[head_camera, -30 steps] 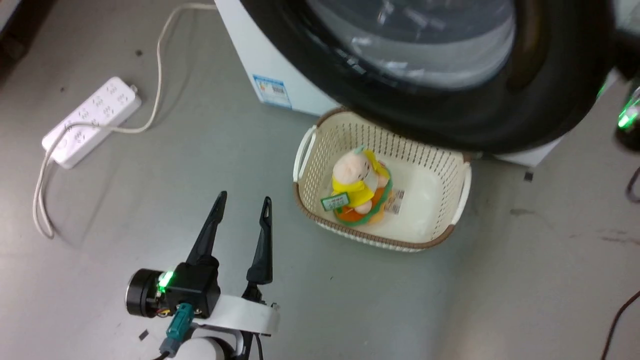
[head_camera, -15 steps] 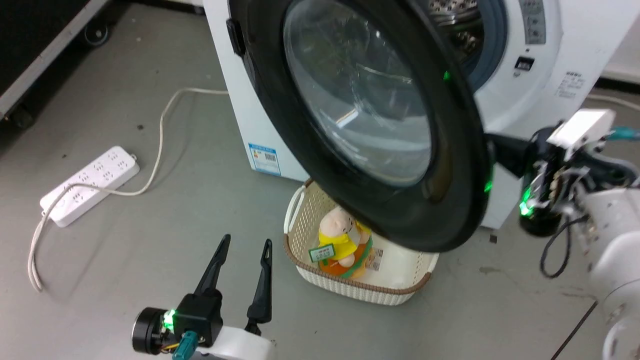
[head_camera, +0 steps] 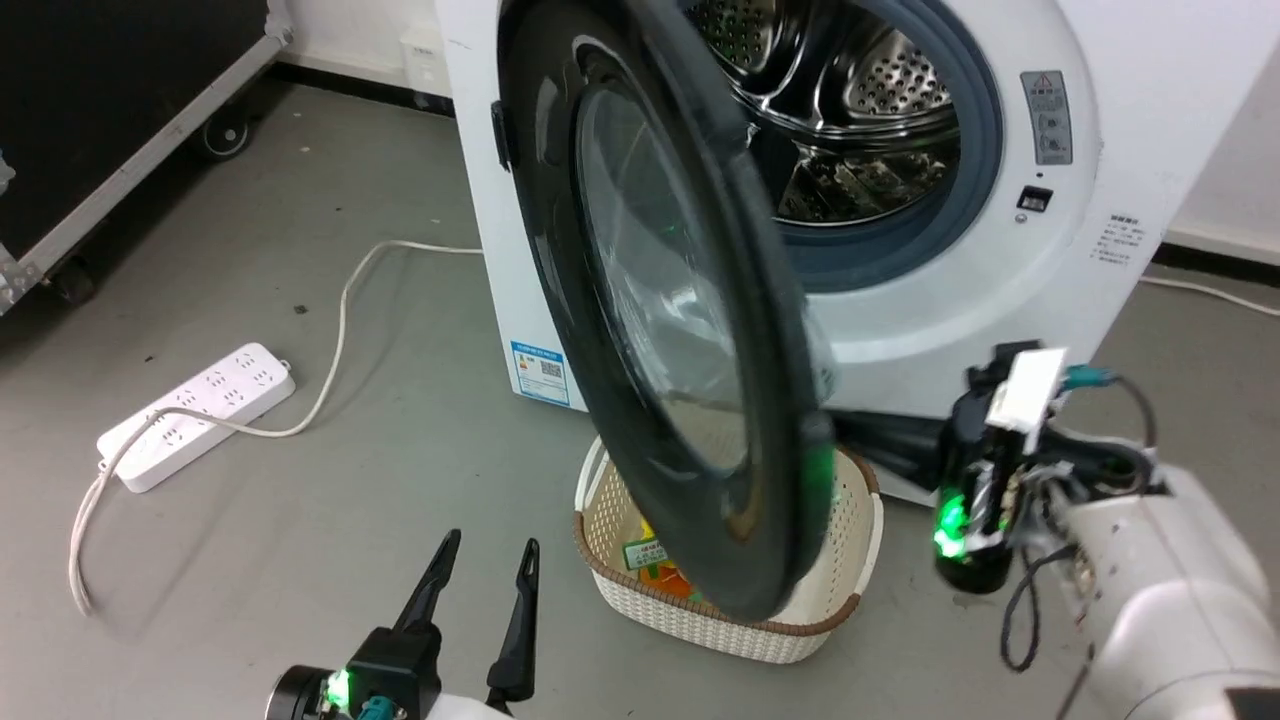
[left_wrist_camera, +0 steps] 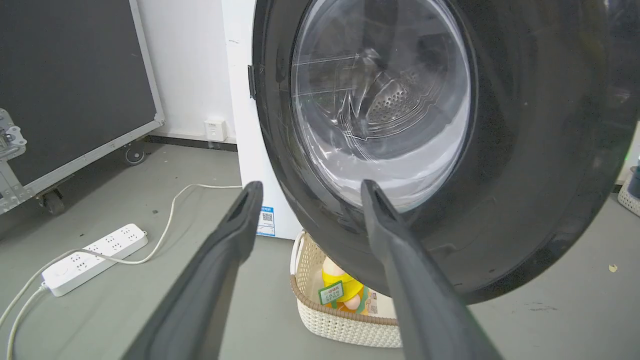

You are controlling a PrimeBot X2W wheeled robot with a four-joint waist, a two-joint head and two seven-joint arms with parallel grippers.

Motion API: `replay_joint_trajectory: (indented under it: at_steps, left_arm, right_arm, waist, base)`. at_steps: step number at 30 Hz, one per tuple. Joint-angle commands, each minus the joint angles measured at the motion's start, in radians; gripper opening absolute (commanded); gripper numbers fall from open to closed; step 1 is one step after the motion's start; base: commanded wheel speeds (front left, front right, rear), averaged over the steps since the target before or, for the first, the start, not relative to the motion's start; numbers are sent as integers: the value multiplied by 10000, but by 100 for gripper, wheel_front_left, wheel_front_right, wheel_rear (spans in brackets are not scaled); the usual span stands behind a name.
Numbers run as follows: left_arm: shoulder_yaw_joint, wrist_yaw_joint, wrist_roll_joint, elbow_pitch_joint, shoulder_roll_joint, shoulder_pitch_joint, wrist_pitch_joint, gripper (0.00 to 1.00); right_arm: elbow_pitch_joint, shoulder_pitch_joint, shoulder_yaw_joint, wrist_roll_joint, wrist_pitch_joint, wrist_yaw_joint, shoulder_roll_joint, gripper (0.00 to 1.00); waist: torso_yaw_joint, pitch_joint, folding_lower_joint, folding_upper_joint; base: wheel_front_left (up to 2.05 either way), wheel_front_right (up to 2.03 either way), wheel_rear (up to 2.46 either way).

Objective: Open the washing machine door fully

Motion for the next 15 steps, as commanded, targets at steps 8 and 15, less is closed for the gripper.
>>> replay_joint_trajectory:
  at_steps: [8, 15]
  left_arm:
    - [29, -202, -133, 151, 20, 222, -53, 100]
    - [-20, -152, -215, 150, 20, 295, -53, 100]
  right_arm:
    - [-1833, 1675, 3988, 3554, -747, 10, 82, 0]
    - [-3170, 2311, 6477, 4975, -2766, 10, 82, 0]
  waist:
    - [114, -129, 1, 0]
    - [44, -194, 1, 0]
  base:
    - [0, 0, 0]
    - [0, 0, 0]
